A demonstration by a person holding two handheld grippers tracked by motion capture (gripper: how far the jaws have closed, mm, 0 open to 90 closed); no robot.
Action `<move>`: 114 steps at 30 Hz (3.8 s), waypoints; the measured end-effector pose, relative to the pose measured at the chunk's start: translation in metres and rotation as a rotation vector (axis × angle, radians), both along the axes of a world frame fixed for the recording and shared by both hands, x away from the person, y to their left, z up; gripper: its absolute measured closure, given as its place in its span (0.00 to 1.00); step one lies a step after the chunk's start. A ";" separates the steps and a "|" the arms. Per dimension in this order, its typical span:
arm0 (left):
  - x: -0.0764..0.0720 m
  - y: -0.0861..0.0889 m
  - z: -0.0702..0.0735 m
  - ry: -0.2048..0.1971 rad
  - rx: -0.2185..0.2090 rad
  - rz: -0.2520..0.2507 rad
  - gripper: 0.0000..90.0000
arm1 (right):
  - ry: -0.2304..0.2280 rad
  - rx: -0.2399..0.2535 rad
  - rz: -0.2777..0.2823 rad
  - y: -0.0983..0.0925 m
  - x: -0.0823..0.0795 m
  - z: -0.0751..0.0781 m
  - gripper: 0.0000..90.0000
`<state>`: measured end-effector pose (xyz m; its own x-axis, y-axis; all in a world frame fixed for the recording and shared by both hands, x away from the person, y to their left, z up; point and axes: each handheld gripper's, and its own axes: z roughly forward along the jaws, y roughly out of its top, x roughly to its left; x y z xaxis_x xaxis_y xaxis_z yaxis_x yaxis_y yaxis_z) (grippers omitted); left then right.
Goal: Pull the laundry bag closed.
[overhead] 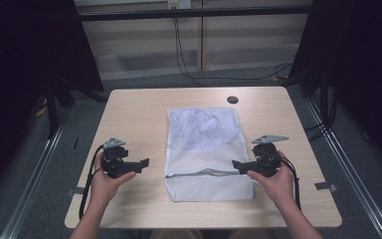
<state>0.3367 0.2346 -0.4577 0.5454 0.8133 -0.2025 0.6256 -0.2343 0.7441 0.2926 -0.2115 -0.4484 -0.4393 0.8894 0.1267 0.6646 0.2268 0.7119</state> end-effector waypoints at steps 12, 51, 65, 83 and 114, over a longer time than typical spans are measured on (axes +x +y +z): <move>-0.001 0.006 0.002 -0.008 0.001 0.013 0.05 | 0.012 0.007 0.054 0.034 0.011 0.003 0.07; -0.005 0.008 0.006 -0.015 -0.012 0.004 0.05 | 0.081 0.101 0.176 0.121 0.031 -0.008 0.22; -0.006 0.009 0.006 -0.015 -0.013 0.011 0.05 | 0.105 0.142 0.204 0.142 0.032 -0.013 0.35; -0.006 0.010 0.006 -0.010 -0.016 0.007 0.05 | 0.175 0.180 0.217 0.159 0.034 -0.021 0.47; -0.005 0.011 0.005 -0.003 -0.015 0.006 0.06 | 0.333 0.226 0.225 0.183 0.039 -0.038 0.73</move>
